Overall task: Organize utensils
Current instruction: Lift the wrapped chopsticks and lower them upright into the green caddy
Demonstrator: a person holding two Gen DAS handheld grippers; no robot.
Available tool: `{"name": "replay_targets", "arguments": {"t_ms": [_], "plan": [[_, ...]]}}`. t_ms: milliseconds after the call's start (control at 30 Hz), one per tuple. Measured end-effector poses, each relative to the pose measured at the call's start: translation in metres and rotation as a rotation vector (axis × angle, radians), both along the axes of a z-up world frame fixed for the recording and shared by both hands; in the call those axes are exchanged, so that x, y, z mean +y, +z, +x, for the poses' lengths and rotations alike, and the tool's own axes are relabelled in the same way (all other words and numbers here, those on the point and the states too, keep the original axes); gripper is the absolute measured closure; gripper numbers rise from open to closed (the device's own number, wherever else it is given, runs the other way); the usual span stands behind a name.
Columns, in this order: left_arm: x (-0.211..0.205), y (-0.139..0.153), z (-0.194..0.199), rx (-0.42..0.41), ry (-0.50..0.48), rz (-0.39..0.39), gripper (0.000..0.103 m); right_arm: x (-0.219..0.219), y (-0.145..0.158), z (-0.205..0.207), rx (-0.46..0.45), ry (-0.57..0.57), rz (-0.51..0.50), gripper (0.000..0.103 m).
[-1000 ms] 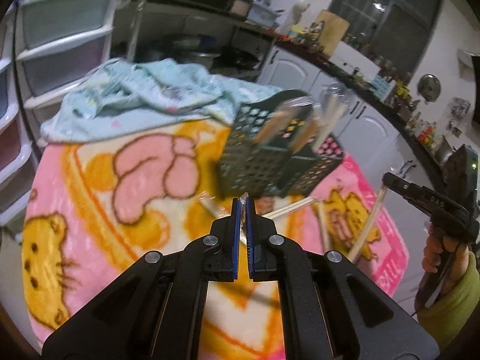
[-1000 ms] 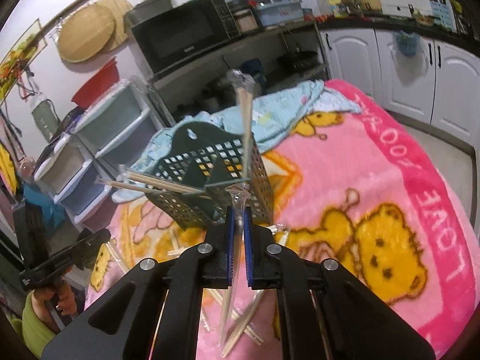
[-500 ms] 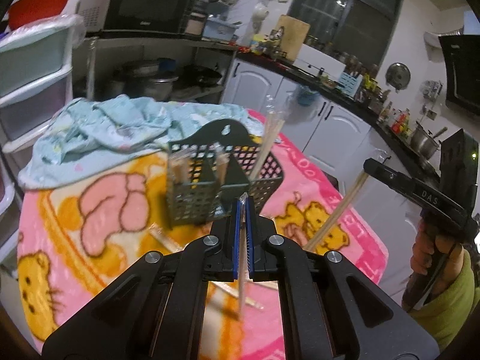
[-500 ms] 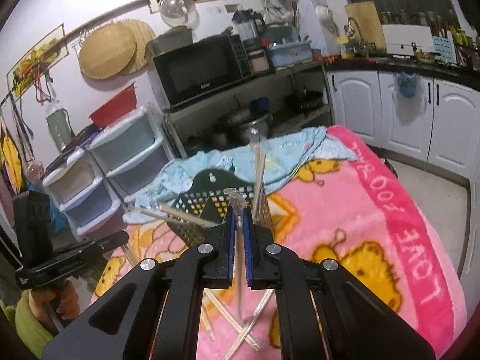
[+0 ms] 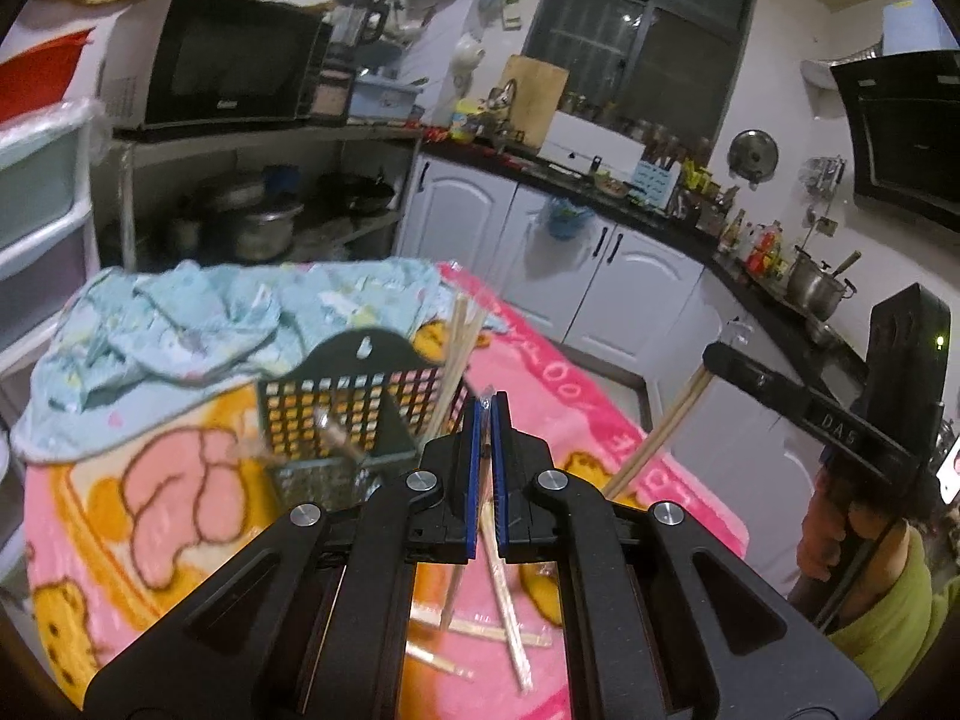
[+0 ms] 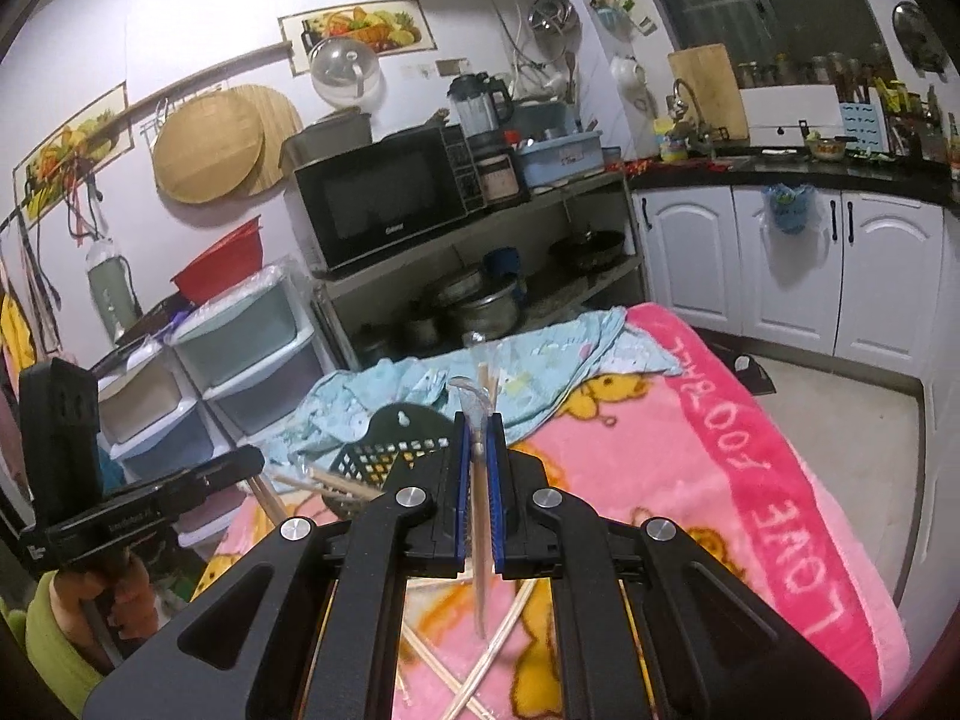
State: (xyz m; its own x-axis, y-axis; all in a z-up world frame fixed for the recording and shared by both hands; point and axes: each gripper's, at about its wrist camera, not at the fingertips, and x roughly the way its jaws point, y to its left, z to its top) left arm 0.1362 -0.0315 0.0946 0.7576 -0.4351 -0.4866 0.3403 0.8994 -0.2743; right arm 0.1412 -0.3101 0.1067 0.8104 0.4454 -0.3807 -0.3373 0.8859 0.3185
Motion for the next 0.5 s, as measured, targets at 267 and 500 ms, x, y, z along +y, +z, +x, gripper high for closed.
{"name": "replay_targets", "arguments": {"t_ms": [267,500], "plan": [[-0.01,0.02,0.015,-0.041,-0.02,0.0,0.101,-0.004,0.011,-0.006,-0.055,-0.032,-0.014,0.097],[-0.009,0.04,0.02,-0.096,-0.019,-0.001,0.101,-0.005,0.023,-0.004,-0.086,-0.033,0.008,0.097]]}}
